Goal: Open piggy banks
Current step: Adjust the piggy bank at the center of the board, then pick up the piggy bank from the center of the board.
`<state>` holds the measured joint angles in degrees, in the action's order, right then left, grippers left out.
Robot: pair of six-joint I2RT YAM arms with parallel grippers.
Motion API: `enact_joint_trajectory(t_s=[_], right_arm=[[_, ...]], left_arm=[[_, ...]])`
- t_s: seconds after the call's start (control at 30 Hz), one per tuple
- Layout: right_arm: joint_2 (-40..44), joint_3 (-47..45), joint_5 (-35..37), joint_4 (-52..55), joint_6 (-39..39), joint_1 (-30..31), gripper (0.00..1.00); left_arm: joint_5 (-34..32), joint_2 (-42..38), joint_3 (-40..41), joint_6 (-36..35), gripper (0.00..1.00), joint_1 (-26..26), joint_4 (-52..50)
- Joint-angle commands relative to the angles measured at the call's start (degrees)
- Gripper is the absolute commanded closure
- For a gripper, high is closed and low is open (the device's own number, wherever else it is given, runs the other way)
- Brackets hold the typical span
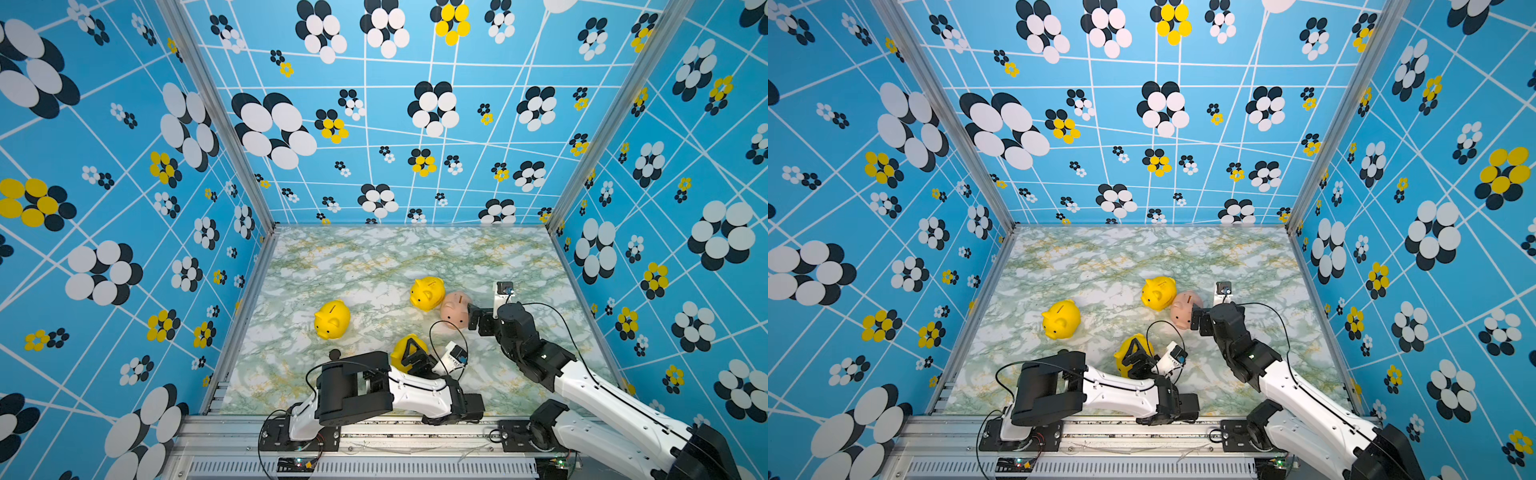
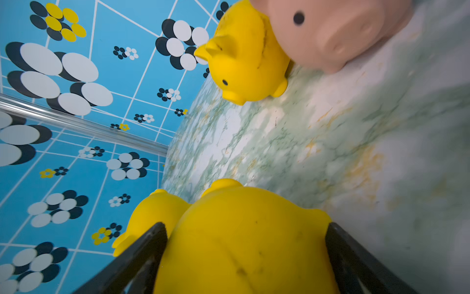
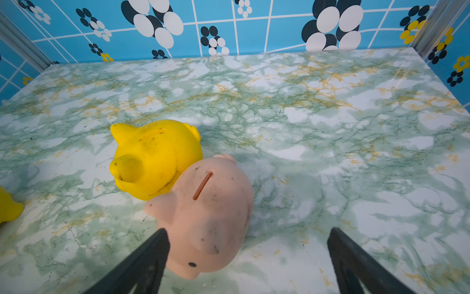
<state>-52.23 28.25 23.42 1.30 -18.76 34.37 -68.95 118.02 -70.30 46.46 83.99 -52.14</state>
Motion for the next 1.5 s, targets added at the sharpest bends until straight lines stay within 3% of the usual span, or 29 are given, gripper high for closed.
enact_joint_trajectory(t_s=[0.0,0.2,0.37,0.73,1.0,1.13,1.47], right_arm=[[-0.5,0.8,-2.4,0.4,-0.5,-0.3,0.01],[-1.8,1.0,-7.3,-1.1,0.8,-0.3,0.01],[-3.5,1.7,-10.4,-1.4,1.7,-0.3,0.01],[-5.1,3.2,-18.4,-1.3,2.9,-0.3,0.01],[-6.1,3.9,-21.0,-1.0,2.8,-0.3,0.01],[-6.3,4.1,-21.1,-0.8,2.9,-0.3,0.01],[-7.8,4.4,-22.2,-1.9,2.8,-0.3,0.01]], left_arm=[[1.9,-3.3,1.3,-0.6,0.01,-0.6,-7.2],[5.5,-11.5,2.7,-13.9,0.00,-0.5,4.3],[16.7,-19.9,5.1,-27.3,0.01,-1.3,16.3],[50.7,-29.6,5.0,-26.7,0.01,-17.1,5.9],[66.7,-34.2,6.4,-26.5,0.01,-27.2,2.6],[69.4,-35.5,7.0,-25.8,0.01,-29.7,0.0],[70.9,-35.0,9.8,-24.1,0.01,-29.8,0.8]])
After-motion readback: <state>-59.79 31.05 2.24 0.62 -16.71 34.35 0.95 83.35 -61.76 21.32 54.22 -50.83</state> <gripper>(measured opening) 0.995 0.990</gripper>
